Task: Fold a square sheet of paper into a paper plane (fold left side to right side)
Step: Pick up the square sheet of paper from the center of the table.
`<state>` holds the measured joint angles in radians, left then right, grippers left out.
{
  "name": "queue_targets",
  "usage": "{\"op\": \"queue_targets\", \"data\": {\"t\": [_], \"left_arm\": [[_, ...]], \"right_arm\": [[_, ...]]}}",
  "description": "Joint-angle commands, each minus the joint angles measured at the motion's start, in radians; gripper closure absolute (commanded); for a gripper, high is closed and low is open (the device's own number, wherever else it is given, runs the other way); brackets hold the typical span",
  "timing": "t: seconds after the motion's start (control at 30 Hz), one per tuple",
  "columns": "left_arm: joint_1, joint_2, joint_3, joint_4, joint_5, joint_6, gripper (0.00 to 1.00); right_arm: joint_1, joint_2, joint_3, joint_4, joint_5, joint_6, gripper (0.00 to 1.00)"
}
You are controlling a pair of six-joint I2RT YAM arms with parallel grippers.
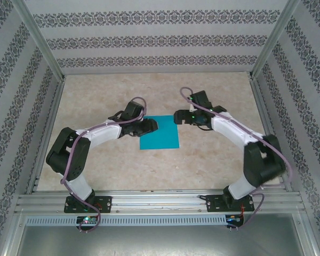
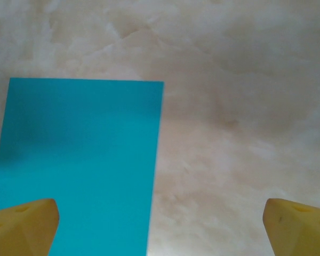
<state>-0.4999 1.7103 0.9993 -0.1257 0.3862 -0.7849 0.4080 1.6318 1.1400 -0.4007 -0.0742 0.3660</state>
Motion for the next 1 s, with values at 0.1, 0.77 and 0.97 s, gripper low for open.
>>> {"op": "queue_targets", "data": {"t": [0.1, 0.77, 0.97], "left_arm": [[0.009, 0.046, -0.058, -0.023, -0.008, 0.012, 0.58], [0.01, 0.122, -0.063, -0.028, -0.021, 0.013, 0.62], [0.01, 0.124, -0.069, -0.011, -0.01, 0.007, 0.62]], "right_arm": [[0.076, 0.253, 0.202, -0.048, 0.06, -0.008, 0.02], [0.137, 0.472, 0.32, -0.096, 0.013, -0.009, 0.04], [0.171, 0.459, 0.316, -0.105, 0.005, 0.007, 0.05]]}}
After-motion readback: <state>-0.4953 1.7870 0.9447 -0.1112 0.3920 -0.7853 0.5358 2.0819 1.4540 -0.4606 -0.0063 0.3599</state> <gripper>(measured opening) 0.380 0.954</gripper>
